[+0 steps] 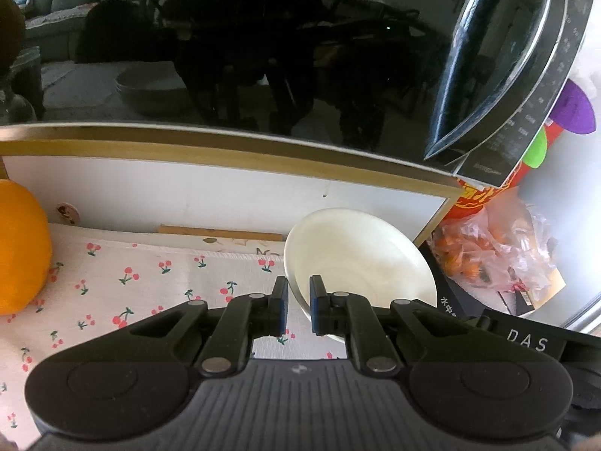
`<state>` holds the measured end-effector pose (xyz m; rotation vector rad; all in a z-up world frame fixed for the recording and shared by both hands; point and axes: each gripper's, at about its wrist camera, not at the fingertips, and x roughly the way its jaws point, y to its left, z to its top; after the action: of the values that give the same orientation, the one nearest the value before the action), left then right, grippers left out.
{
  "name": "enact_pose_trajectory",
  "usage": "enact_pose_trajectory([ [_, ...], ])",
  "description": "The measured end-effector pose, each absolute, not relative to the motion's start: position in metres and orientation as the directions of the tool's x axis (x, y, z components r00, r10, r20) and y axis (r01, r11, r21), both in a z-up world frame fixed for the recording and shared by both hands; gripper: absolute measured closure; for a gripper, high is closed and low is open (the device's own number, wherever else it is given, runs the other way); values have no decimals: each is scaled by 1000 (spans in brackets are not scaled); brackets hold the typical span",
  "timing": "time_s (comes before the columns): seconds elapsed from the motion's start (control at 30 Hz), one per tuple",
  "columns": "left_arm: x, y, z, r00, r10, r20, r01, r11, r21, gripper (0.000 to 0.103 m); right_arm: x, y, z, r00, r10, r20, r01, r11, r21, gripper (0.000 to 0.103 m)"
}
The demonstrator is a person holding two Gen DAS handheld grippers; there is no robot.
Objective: Organize plates and bowls
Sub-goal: 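Lift the small white bowl off the table with both grippers, then carry the small white bowl over and lower it into the cream bowl with both grippers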
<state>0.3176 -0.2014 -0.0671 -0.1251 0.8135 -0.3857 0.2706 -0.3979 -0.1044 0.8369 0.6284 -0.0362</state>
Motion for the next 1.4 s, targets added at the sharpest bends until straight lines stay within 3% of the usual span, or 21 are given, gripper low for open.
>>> enact_pose_trajectory([
  [0.7,257,-171,-2,660,-395,-639,314,918,-242,92,213,-371,-28,837,211,-506,192,751,631,91],
  [1.4,161,-139,20,602,-461,-652,296,887,-353,91,117,-349,15,811,191,-553,184,814,552,90],
])
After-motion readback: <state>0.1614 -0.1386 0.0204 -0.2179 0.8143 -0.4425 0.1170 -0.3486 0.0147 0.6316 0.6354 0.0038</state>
